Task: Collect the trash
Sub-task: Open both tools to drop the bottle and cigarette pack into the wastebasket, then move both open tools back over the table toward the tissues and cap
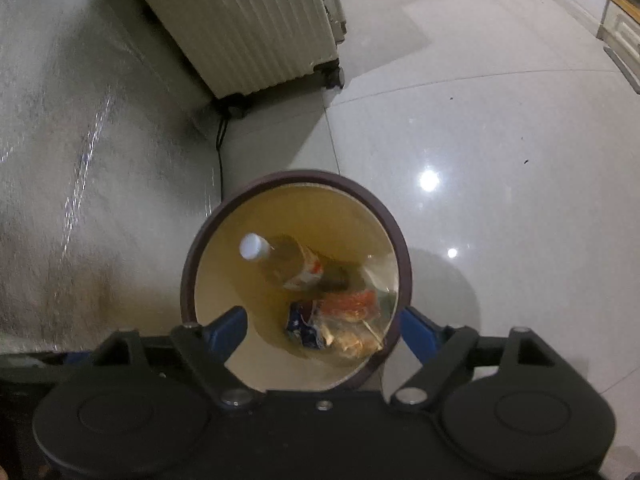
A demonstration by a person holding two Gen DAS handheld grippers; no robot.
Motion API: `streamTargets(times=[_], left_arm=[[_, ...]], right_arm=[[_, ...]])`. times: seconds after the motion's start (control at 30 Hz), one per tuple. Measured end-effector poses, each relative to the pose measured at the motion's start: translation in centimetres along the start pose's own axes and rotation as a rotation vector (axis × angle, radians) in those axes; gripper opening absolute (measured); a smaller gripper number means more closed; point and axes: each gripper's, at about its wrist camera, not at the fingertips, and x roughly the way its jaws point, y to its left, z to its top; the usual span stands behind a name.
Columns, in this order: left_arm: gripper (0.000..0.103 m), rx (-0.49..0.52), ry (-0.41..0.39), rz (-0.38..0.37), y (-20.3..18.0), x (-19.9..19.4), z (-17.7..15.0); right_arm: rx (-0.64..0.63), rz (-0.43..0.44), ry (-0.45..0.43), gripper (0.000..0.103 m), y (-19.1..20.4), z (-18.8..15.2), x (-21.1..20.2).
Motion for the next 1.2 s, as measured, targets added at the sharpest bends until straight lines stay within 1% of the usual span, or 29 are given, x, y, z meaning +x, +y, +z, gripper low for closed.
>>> streamTargets(times=[0.27, 0.37, 0.47, 0.67, 0.83, 0.97, 1.1, 1.2], left_arm=[[0.091, -0.015, 0.004, 0.013, 0.3, 0.1, -0.2], [0.093, -0.023, 0.005, 0.016, 0.4, -0.2, -0.4], [0.095, -0.028, -0.004, 0.025, 0.5, -0.6, -0.5], [0.096, -0.036, -0.021, 0.036, 1.1, -1.9, -1.2], [0.098, -0.028, -0.049, 0.065, 1.5, -3.4, -2.0], [0.099, -0.042, -0.066, 0.073, 1.9, -4.8, -2.8], [0.099, -0.046, -0.089, 0.075, 1.9, -6.5, -3.4], [0.101, -0.039, -0.107, 0.073, 1.7, -8.0, -4.0]], right_arm=[[-0.012, -0.011, 0.001, 0.084, -1.4, -0.6, -0.8], [-0.019, -0.017, -0.002, 0.085, -1.6, -0.7, -1.4], [-0.035, -0.026, -0.015, 0.088, -1.8, -1.0, -2.0], [-0.058, -0.03, -0.013, 0.103, -1.8, -1.6, -2.8], [-0.073, -0.056, -0.026, 0.103, -1.7, -2.1, -3.7], [-0.078, -0.066, -0.039, 0.103, -1.5, -2.3, -4.6], [-0.094, -0.097, -0.068, 0.103, -1.5, -2.7, -6.5], [-0.093, -0.101, -0.081, 0.103, -1.5, -3.2, -8.0]])
